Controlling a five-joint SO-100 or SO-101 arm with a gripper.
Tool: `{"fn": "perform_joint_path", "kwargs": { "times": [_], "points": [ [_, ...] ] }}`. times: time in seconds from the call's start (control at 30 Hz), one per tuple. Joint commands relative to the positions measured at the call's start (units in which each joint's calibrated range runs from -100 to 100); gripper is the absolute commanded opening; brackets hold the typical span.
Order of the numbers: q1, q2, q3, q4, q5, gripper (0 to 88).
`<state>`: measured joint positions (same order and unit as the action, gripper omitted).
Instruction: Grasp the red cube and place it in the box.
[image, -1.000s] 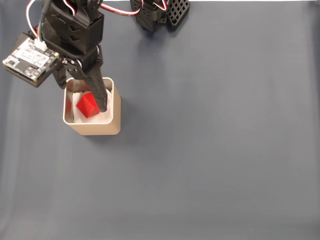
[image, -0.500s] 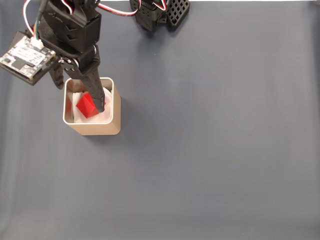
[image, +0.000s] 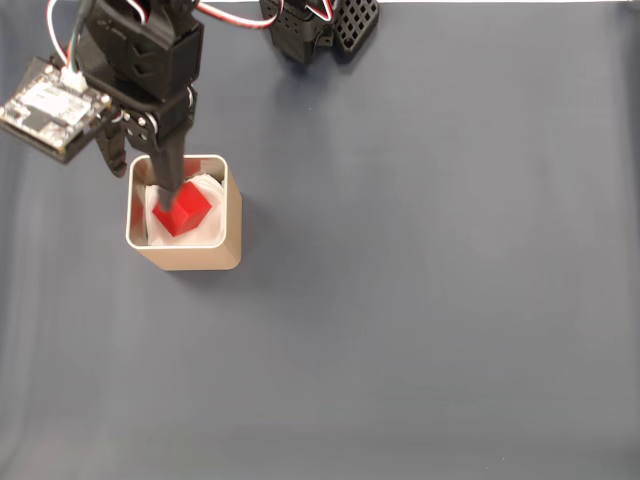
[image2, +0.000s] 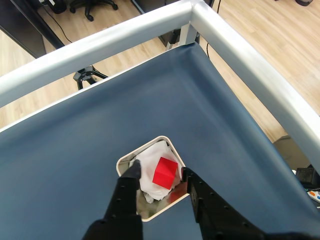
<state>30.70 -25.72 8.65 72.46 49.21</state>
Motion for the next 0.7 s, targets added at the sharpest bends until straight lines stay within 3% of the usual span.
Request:
{"fn": "perform_joint_path", "kwargs": {
  "times": [0.0, 0.1, 0.67],
  "points": [
    [0.8, -2.8, -0.2, -0.9, 0.0, 6.3],
    [0.9, -3.1, -0.2, -0.9, 0.0, 0.2],
    [-1.8, -14.8, 11.9, -4.8, -0.3, 0.2]
  ]
}}
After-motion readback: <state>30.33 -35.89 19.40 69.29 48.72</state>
